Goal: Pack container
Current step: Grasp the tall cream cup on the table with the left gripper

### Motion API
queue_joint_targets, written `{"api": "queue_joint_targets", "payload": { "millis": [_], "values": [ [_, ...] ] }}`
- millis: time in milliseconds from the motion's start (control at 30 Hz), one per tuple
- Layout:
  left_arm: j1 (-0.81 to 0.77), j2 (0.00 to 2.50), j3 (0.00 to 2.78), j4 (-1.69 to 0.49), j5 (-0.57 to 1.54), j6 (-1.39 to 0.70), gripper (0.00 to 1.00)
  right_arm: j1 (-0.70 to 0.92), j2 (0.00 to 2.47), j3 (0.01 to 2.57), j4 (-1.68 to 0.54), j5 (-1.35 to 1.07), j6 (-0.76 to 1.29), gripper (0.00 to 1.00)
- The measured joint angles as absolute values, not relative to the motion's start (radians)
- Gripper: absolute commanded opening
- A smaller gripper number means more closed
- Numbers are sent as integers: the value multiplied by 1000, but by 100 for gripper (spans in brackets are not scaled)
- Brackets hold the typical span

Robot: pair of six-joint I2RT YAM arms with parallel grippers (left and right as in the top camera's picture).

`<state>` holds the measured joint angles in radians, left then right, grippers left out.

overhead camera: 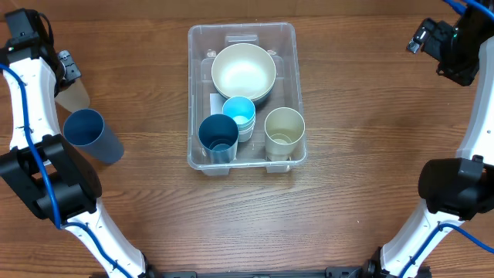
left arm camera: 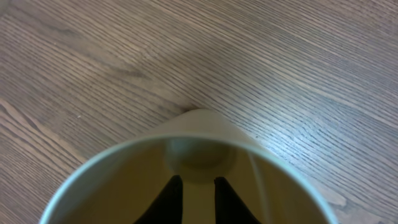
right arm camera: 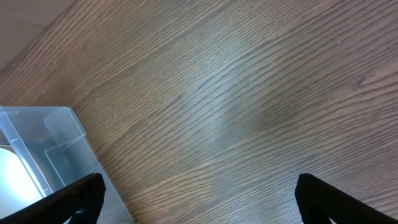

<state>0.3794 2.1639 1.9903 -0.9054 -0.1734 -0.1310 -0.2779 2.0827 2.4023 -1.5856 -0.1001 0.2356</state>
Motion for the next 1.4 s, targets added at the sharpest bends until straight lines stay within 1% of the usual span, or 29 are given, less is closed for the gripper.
{"api": "queue_joint_targets", "payload": {
  "millis": [67,167,400,467,767,833,900,1133,1400],
  "values": [
    [379,2164,1990,-906,-168,-131,18,-278,2083,2402,-1586,-100,236,100],
    [379,2164,1990,-906,-165,-131,22,-278,2083,2402,-1586,-100,236,100],
    [379,2164,2002,-921,-152,-132,43,-278,2083,2402,-1586,-100,236,100],
    [379,2157,2012,-921,-151,-133,47,-278,2083,2402,-1586,-100,236,100],
    [379,2033,2038,-921,-149,-131,45,-278,2083,2402,-1586,-100,236,100],
    [379,2027,2040,-921,-149,-131,40,-278,2083,2402,-1586,-100,236,100],
    [379,2027,2040,-922,-146,-130,39,-278,2083,2402,-1586,-100,236,100],
    [379,2027,2040,-928,-70,-117,42,-278,2083,2402,-1586,-100,236,100],
    [379,2075,2040,-931,-37,-100,41,-278,2083,2402,-1586,-100,236,100]
  ]
}}
